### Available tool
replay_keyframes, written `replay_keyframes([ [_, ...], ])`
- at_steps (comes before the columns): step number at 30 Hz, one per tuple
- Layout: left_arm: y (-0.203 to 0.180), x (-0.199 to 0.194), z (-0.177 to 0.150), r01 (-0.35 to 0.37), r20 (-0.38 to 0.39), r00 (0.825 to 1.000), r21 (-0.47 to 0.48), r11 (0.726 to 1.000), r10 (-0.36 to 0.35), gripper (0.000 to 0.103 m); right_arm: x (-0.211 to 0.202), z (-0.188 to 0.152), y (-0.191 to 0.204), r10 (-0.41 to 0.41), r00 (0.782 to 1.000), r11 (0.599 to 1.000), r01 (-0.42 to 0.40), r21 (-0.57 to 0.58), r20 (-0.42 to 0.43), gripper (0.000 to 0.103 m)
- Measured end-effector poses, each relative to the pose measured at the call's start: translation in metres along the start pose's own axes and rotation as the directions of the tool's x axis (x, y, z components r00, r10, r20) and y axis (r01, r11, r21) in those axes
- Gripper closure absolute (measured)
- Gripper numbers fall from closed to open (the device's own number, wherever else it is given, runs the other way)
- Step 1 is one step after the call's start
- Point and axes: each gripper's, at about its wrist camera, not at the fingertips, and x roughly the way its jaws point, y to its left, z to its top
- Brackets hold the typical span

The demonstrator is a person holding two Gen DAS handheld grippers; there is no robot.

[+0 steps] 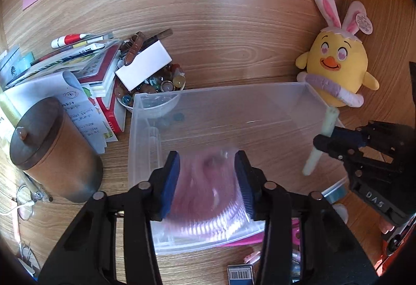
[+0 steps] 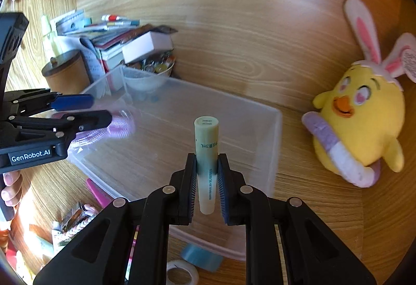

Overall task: Organize objects
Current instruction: 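Lower the pink rope and green tube into the clear box, opening both grippers, then grasp the small teal jar with the left gripper while the right grasps the white tape roll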

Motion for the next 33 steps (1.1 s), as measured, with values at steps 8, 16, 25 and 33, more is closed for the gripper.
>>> replay_keyframes([
  [8, -0.001, -0.012, -0.001, 0.016, 0.015, 1.0, 0.005, 1.0, -0.016, 0.059, 0.003, 0.005, 0.011, 0.048, 0.999, 0.999, -0.048, -0.01, -0.002, 0.068],
  [16, -0.001, -0.047, -0.018, 0.002, 0.058, 0.998, 0.003, 1.0, -0.002, 0.033, -0.027, 0.001, 0.008, 0.055, 0.997, 0.998, -0.056, 0.012, 0.059, 0.049],
  [25, 0.005, -0.083, -0.065, -0.057, 0.055, 0.997, 0.007, 0.998, 0.057, 0.007, -0.076, -0.029, 0.001, 0.053, 0.99, 0.996, -0.062, 0.065, 0.131, 0.026],
  [33, 0.007, -0.095, -0.121, -0.036, -0.034, 0.999, 0.007, 0.999, 0.037, 0.007, -0.099, -0.073, 0.015, 0.081, 0.989, 0.989, -0.095, 0.111, 0.125, 0.025],
])
